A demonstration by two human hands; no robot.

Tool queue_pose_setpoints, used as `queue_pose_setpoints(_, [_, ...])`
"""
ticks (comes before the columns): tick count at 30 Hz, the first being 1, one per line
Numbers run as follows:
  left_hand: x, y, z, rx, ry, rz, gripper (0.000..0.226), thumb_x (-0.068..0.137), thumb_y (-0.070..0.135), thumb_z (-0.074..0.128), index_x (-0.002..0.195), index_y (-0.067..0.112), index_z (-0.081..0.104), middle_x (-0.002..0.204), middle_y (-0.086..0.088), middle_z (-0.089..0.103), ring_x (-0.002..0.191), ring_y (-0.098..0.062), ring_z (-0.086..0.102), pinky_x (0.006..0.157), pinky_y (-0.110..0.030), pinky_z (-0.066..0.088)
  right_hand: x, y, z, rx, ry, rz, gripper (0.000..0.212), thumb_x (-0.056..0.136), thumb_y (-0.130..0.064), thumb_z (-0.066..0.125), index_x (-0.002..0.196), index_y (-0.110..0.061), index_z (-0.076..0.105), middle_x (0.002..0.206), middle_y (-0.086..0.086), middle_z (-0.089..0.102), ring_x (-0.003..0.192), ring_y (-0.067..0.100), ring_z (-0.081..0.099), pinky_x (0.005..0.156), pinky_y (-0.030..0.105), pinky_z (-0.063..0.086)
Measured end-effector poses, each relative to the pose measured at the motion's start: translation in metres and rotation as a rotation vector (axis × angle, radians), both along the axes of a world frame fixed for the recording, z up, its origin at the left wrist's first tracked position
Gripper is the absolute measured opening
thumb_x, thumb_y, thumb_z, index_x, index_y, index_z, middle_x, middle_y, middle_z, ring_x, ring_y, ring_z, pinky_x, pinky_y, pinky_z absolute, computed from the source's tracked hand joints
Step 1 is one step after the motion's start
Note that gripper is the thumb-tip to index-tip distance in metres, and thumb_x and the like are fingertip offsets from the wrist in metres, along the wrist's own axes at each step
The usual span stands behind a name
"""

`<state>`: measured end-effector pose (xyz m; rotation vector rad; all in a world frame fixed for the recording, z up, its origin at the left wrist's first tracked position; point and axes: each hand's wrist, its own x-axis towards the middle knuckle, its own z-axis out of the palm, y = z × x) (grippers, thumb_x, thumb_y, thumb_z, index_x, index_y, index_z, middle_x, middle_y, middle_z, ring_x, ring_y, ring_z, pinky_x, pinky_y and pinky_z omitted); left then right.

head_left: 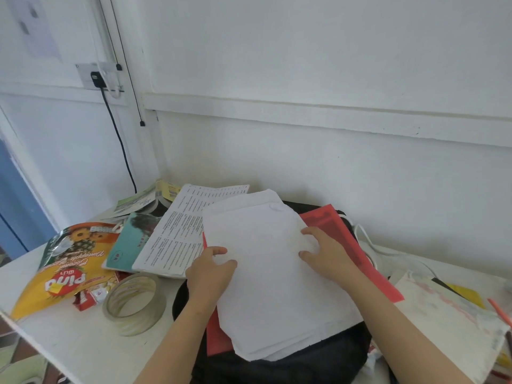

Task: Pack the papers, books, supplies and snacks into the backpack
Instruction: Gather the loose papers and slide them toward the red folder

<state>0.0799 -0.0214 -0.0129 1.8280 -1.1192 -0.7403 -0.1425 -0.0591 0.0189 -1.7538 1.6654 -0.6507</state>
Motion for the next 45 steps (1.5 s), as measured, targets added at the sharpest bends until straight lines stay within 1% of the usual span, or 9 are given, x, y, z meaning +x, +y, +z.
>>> queue_pose_setpoints(6, [0.013,-0.001,-0.006,-0.080,0.180,-0.026,0.026,0.078,0.006,0.064,0.091,0.027,0.060,0.114,-0.002,0.054,0.102,-0.020,0.052,0.072,-0.029,0.049,-0.004,-0.007,0.007,0.017,-0.170,0.166,0.059,0.084,-0.005,0.054,0.122,-0.048,0.038,0.118,0.010,0.053,0.098,0.024,0.058,0.084,0.035,0.051])
queue_pose_setpoints(9, [0.021,-0.002,-0.007,-0.081,0.237,-0.064,0.027,0.075,0.004,0.065,0.089,0.026,0.061,0.105,-0.006,0.060,0.101,-0.025,0.057,0.086,-0.039,0.050,-0.008,-0.011,0.007,0.063,-0.285,0.269,0.060,0.081,0.009,0.044,0.114,-0.039,0.056,0.114,-0.002,0.059,0.089,0.010,0.061,0.079,0.031,0.053])
queue_pose_setpoints(12, [0.024,-0.003,-0.006,-0.074,0.299,-0.092,0.026,0.074,0.007,0.068,0.091,0.026,0.063,0.104,-0.005,0.063,0.100,-0.022,0.059,0.088,-0.038,0.050,-0.011,-0.014,0.005,0.057,-0.412,0.256,0.062,0.078,0.015,0.037,0.104,-0.031,0.069,0.123,-0.014,0.059,0.109,0.008,0.059,0.091,0.035,0.051])
queue_pose_setpoints(19, [0.020,0.002,0.021,-0.236,0.246,-0.209,0.024,0.084,0.008,0.064,0.097,0.028,0.065,0.109,0.015,0.057,0.107,-0.009,0.050,0.090,-0.023,0.039,-0.018,-0.003,0.014,0.048,-0.795,0.220,0.061,0.082,0.019,0.034,0.103,-0.024,0.071,0.123,-0.003,0.063,0.102,0.018,0.064,0.083,0.030,0.054])
queue_pose_setpoints(25, [0.005,0.006,0.072,-0.507,0.159,-0.233,0.036,0.085,-0.001,0.057,0.089,0.033,0.066,0.106,0.022,0.060,0.097,0.006,0.054,0.082,-0.018,0.046,-0.016,0.007,0.051,-0.357,-0.427,0.308,0.048,0.084,0.011,0.047,0.113,-0.020,0.069,0.123,-0.013,0.063,0.118,-0.001,0.053,0.103,0.025,0.039])
queue_pose_setpoints(28, [-0.008,0.009,0.094,-0.673,0.075,-0.252,0.035,0.086,-0.004,0.052,0.090,0.028,0.066,0.100,0.021,0.063,0.083,0.012,0.056,0.072,-0.006,0.043,-0.013,0.012,0.069,-0.579,-0.401,0.227,0.040,0.080,0.003,0.055,0.109,-0.020,0.070,0.119,-0.009,0.064,0.113,-0.004,0.054,0.100,0.015,0.038])
queue_pose_setpoints(31, [-0.016,0.007,0.105,-0.816,-0.021,-0.220,0.033,0.086,-0.006,0.052,0.086,0.024,0.067,0.096,0.009,0.067,0.094,0.003,0.058,0.082,-0.006,0.038,-0.012,0.013,0.075,-0.705,-0.346,0.150,0.048,0.081,0.005,0.054,0.105,-0.034,0.068,0.115,-0.017,0.060,0.107,-0.008,0.052,0.094,0.009,0.037])
queue_pose_setpoints(37, [-0.020,0.005,0.111,-0.829,-0.069,-0.189,0.029,0.083,-0.001,0.059,0.082,0.026,0.069,0.090,0.015,0.067,0.097,0.005,0.052,0.081,-0.003,0.033,-0.011,0.014,0.075,-0.866,-0.267,0.152,0.043,0.076,-0.004,0.054,0.107,-0.029,0.068,0.118,-0.010,0.062,0.115,-0.001,0.046,0.094,0.008,0.033])
queue_pose_setpoints(45, [-0.005,-0.009,0.103,-0.728,-0.003,-0.243,0.026,0.080,0.007,0.062,0.077,0.031,0.071,0.090,0.014,0.069,0.100,-0.006,0.060,0.103,-0.045,0.039,-0.008,0.004,0.066,-0.859,-0.208,0.189,0.053,0.078,0.003,0.046,0.112,-0.033,0.063,0.124,-0.008,0.056,0.115,-0.011,0.040,0.095,0.005,0.031])
